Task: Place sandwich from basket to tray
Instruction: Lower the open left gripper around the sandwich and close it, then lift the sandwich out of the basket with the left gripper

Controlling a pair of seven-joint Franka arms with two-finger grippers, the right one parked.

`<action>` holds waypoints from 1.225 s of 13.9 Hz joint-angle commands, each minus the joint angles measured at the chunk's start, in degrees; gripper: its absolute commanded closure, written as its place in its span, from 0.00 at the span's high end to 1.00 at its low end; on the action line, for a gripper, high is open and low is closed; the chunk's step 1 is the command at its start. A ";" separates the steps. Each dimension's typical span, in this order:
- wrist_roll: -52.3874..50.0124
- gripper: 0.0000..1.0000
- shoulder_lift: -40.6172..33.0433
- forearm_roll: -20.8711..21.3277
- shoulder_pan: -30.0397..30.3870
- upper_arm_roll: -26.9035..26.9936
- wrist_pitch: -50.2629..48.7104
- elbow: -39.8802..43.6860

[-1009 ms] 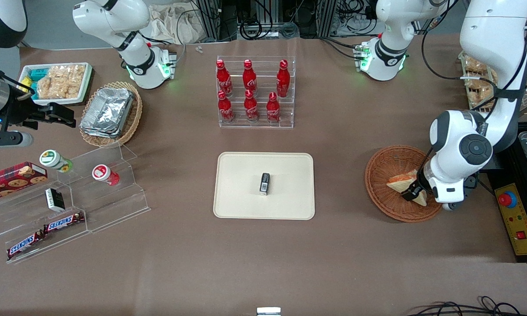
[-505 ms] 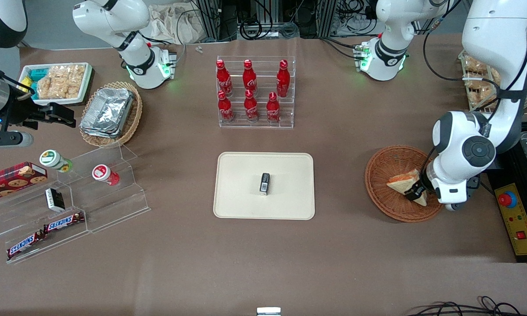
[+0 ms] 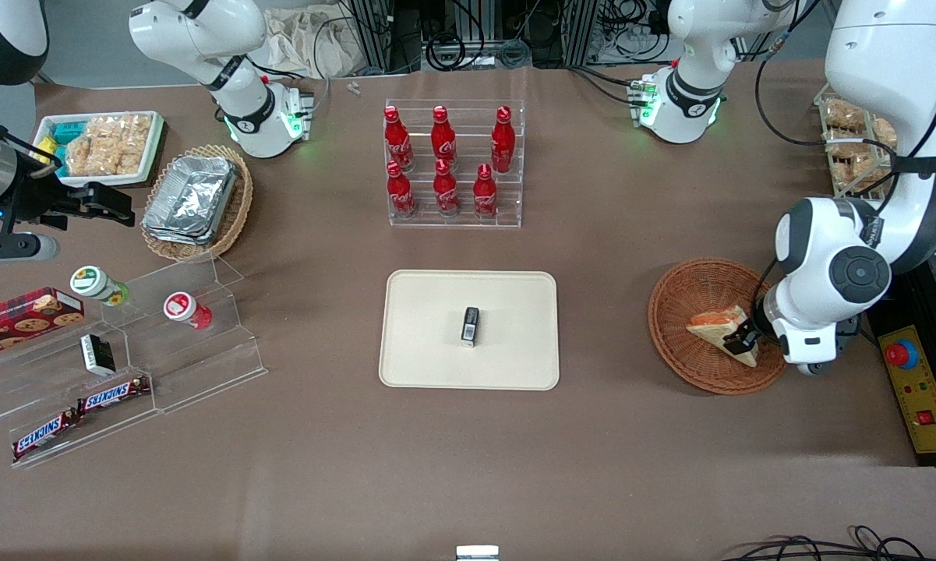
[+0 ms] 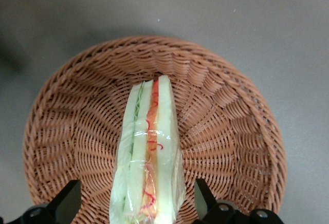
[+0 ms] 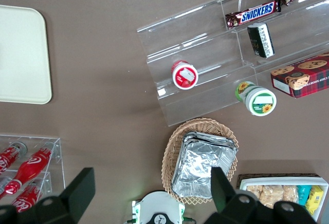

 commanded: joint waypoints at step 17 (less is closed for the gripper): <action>7.00 0.00 -0.41 0.49 0.43 -1.07 -5.76 7.82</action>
